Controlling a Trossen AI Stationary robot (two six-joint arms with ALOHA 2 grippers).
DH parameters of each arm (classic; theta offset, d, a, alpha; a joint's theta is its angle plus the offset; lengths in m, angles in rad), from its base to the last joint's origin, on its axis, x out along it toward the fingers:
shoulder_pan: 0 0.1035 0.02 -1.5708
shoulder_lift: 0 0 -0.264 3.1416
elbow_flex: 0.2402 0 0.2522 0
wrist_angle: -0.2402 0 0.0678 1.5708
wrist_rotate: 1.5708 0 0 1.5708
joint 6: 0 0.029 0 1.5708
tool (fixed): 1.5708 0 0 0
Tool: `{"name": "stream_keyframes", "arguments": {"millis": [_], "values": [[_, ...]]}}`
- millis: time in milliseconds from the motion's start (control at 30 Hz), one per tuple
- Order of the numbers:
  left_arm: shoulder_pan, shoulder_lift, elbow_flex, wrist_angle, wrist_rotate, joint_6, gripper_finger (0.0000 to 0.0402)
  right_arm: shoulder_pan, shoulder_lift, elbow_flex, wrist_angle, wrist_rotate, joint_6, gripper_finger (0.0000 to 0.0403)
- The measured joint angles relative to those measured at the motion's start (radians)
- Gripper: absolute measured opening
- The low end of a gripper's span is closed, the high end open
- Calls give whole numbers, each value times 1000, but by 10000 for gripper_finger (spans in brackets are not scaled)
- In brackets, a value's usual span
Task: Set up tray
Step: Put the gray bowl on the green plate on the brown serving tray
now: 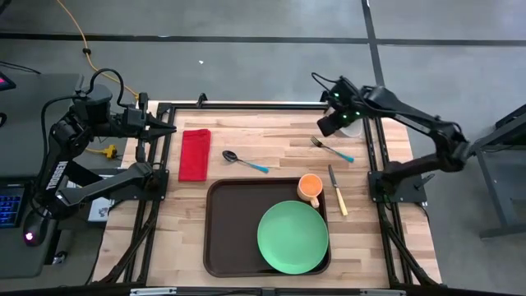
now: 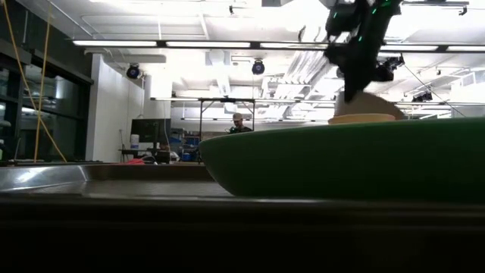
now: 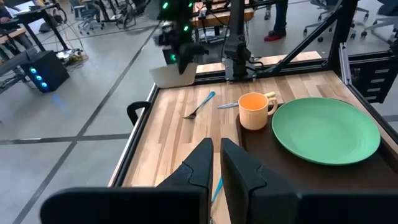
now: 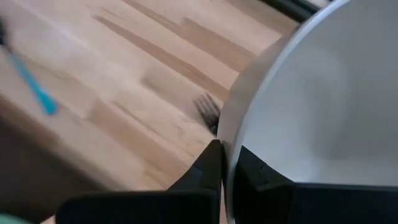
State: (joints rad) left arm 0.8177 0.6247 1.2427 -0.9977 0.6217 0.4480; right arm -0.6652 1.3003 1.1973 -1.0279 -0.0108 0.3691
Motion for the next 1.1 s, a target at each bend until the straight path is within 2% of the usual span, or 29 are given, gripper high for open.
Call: {"name": "stream_keyframes", "arguments": {"millis": [233,400,767,1100], "values": [[0,0,0,0,0,0,62,121,-135,22,-14,-6,116,0],[0,0,0,0,0,0,62,234,-149,146,-64,19,178,0],[0,0,0,0,0,18,62,560,-42,480,-205,56,350,0],[0,0,0,0,-1,19,62,863,164,625,-226,105,570,0]]}}
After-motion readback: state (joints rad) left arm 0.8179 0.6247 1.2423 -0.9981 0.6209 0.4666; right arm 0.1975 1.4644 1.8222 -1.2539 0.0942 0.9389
